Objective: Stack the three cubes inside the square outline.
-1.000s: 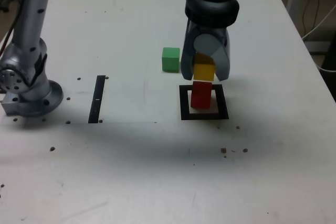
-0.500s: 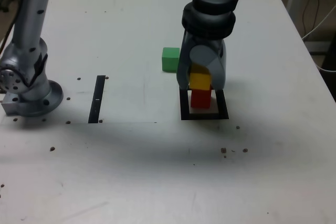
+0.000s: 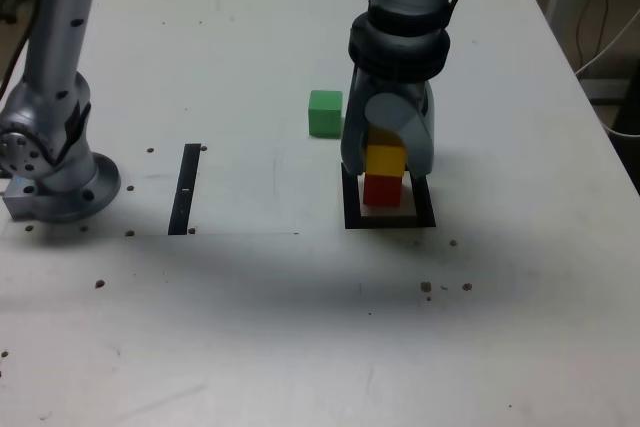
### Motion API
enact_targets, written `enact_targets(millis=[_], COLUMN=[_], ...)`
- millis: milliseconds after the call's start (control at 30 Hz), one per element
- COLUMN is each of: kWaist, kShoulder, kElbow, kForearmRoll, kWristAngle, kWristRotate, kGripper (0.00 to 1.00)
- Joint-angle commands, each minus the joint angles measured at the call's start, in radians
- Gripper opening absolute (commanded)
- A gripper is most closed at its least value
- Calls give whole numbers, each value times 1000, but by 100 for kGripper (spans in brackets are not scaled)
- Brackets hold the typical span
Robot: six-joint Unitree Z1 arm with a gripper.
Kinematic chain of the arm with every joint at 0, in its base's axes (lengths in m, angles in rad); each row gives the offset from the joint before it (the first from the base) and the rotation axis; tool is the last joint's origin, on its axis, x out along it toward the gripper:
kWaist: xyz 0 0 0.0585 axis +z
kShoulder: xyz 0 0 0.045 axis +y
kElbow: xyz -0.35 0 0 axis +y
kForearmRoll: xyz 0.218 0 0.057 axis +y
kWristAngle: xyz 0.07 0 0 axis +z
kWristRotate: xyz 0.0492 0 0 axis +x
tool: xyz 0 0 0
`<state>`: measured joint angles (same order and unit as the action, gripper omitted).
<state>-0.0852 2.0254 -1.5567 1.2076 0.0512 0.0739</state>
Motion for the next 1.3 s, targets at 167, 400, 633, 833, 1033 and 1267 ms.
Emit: enact_targets(millis=[167, 400, 633, 833, 1033, 1267], kWaist=[-1, -1, -1, -1, -1, -1], kShoulder=[-2, 1, 0, 1, 2, 5], kElbow=[0, -1, -7, -9, -5, 1], kForearmRoll=[-11, -2, 27, 34, 22, 16], kWristAngle=[4, 5, -2, -3, 0, 1], kWristRotate=[-2, 1, 7, 7, 7, 9], kGripper=[25, 29, 36, 38, 45, 66])
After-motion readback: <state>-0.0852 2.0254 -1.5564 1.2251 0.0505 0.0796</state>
